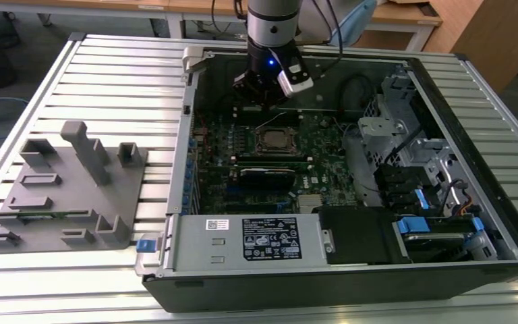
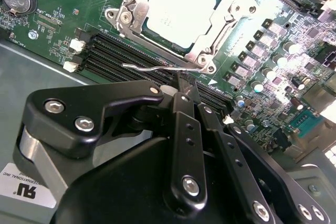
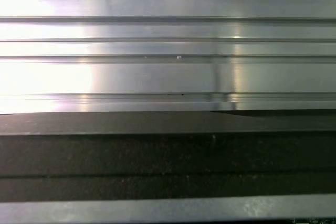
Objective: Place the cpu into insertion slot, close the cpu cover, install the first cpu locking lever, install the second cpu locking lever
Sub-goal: 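Install the first cpu locking lever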
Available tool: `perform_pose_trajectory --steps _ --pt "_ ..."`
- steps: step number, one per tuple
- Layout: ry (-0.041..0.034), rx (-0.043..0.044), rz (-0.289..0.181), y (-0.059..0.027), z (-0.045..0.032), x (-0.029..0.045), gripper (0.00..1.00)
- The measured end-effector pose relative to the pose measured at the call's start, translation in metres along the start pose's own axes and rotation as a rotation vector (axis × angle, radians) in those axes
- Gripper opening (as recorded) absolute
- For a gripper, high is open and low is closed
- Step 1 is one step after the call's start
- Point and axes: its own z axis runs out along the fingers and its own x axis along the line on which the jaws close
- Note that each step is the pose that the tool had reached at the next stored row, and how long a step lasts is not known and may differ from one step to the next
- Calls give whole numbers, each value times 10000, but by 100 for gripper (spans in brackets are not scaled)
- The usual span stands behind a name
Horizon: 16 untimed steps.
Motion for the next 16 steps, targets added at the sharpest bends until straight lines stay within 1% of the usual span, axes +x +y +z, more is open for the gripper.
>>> perform_pose_trajectory --steps 3,9,16 --pt "-2 -2 -1 0 2 -10 10" --pt "-1 -1 0 1 5 -66 10" --pt "0 0 0 2 5 -69 10"
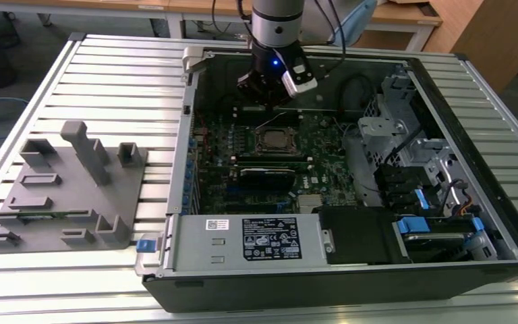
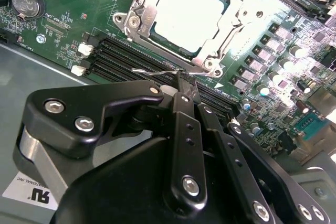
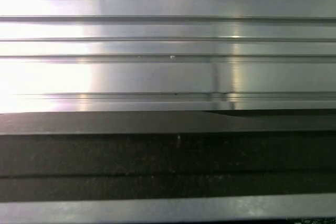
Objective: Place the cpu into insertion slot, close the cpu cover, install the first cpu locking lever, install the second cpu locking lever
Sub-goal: 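Install the first cpu locking lever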
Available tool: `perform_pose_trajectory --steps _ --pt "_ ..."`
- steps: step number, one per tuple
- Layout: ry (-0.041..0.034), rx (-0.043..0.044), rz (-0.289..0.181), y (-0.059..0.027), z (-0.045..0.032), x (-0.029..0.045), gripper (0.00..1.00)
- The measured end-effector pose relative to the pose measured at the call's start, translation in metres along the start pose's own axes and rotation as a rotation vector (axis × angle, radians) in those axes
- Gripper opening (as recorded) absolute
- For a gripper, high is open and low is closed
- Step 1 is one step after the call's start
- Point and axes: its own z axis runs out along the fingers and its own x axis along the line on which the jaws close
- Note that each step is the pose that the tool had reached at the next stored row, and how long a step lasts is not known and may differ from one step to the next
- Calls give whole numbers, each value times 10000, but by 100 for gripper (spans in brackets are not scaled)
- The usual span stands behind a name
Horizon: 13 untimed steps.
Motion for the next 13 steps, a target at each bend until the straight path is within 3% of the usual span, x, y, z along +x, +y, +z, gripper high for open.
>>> perform_pose_trajectory --steps 13 --pt "0 -1 -1 1 6 -49 10"
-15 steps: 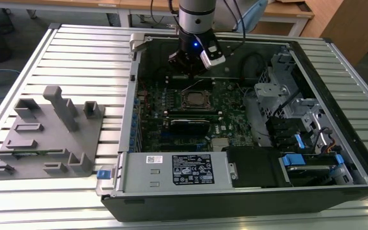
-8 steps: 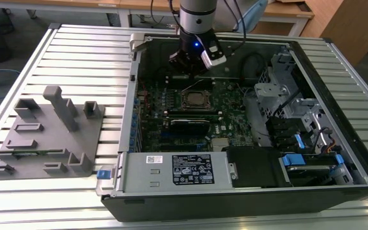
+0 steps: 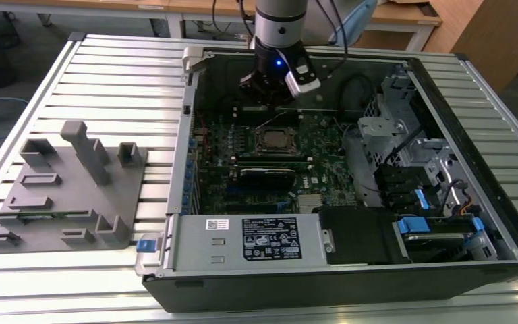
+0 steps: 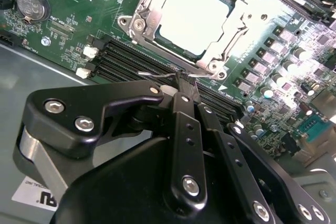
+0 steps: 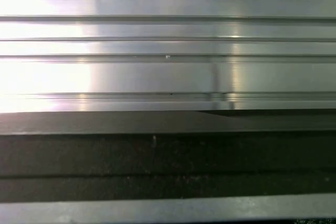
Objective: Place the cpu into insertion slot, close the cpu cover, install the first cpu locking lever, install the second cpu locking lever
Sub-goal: 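Install the first cpu locking lever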
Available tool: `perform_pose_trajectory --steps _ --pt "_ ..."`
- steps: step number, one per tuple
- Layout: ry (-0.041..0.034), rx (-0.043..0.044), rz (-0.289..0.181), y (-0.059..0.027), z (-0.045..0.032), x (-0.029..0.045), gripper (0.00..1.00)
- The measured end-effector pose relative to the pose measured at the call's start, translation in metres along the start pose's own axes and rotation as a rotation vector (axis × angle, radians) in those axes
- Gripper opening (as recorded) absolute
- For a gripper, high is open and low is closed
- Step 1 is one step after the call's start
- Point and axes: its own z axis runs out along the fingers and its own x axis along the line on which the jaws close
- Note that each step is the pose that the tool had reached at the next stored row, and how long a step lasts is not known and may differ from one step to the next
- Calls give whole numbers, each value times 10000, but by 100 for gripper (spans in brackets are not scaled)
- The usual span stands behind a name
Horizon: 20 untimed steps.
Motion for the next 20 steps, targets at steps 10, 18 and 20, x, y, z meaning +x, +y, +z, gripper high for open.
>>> perform_pose_trajectory --steps 10,18,20 --pt "-1 -1 -1 11 15 -23 10" --pt "0 -5 1 12 25 -85 10" --pt "0 -6 1 13 26 -88 10"
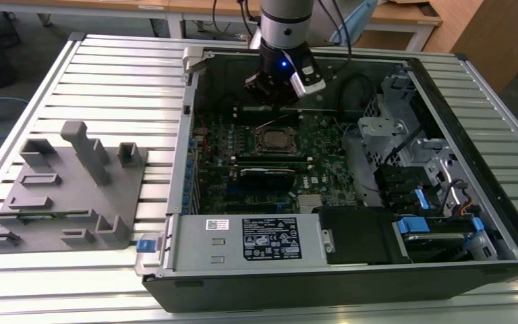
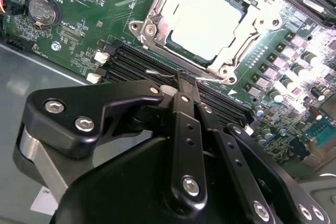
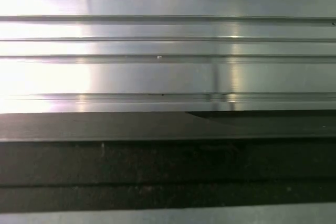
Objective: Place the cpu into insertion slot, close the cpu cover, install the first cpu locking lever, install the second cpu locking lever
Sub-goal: 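Install the first cpu locking lever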
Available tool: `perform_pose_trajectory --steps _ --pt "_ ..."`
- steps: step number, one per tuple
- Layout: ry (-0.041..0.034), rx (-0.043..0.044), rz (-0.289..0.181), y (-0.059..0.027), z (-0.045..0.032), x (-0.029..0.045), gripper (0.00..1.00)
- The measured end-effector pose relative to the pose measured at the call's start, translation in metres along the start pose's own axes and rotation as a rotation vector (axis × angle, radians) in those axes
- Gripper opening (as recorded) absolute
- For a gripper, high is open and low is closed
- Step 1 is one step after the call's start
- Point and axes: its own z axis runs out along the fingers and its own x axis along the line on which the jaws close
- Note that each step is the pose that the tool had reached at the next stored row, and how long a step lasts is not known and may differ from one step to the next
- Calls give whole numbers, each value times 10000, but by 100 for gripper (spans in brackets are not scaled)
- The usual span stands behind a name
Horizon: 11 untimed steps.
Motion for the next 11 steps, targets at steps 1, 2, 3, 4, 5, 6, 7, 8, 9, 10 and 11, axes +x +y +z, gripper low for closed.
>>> perform_pose_trajectory --steps 1,2,3,4,5,6,7,8,9,10,11 --pt "0 -1 1 1 1 0 10" --pt "0 -1 0 2 2 -1 10" --pt "0 -1 0 4 4 -1 10" --pt "0 1 0 6 5 0 10" --pt "1 2 1 9 5 0 10" --pt "0 0 1 12 7 0 10" --pt "0 0 0 13 8 0 10" --pt "0 0 0 21 26 1 10" --pt "0 1 0 27 45 2 10" --pt "1 1 2 27 45 2 10" --pt "1 1 2 27 45 2 10"
